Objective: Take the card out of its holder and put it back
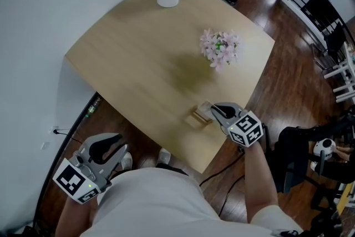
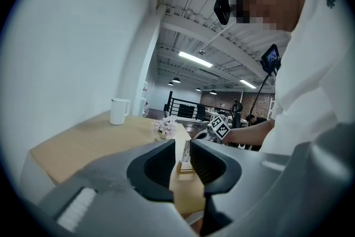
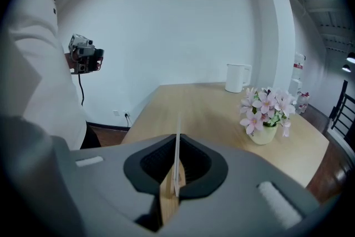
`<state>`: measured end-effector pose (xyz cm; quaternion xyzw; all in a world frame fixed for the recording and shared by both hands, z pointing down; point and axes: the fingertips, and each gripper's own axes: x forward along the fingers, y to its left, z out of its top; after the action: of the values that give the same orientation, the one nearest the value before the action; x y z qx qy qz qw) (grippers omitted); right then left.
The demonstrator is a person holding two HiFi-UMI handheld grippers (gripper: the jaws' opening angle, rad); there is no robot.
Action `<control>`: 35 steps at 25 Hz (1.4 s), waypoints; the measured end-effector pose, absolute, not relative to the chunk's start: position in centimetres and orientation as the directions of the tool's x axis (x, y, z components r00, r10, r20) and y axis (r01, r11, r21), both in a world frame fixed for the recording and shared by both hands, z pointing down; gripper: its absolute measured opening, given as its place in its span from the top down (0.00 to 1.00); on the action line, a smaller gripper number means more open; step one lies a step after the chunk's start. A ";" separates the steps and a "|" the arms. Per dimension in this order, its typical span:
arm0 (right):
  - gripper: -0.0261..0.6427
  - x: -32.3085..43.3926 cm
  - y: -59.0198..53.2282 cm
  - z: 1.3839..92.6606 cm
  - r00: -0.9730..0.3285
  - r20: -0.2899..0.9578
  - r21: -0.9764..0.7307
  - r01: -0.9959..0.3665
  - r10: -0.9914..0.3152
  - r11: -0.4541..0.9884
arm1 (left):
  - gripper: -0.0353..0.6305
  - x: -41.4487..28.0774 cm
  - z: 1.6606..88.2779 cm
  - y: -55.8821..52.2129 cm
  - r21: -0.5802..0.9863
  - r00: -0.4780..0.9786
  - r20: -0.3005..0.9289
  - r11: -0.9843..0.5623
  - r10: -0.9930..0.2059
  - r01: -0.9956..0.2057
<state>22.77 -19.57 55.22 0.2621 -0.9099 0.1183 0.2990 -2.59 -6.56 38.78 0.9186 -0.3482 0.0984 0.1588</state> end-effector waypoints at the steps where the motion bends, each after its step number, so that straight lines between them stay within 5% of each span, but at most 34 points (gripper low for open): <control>1: 0.93 22.8 -19.6 55.4 -0.685 0.606 -0.061 -0.546 -0.403 0.836 | 0.81 -2.5 38.8 -6.6 0.223 0.738 0.292 -0.707 -0.608 -0.671; 26: 0.92 23.4 -20.0 60.0 -0.712 0.561 -0.137 -0.583 -0.422 0.801 | 0.81 -3.1 40.7 -5.2 0.274 0.701 0.387 -0.652 -0.599 -0.707; 35: 0.68 23.5 -17.6 54.2 -0.555 0.512 0.062 -0.737 -0.656 0.673 | 0.81 -4.6 39.7 -3.6 0.256 0.757 0.370 -0.724 -0.539 -0.641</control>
<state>23.52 -17.58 54.16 0.3967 -0.8781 0.0799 0.2554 -4.61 -3.58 39.66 0.9184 -0.3210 0.1360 0.1868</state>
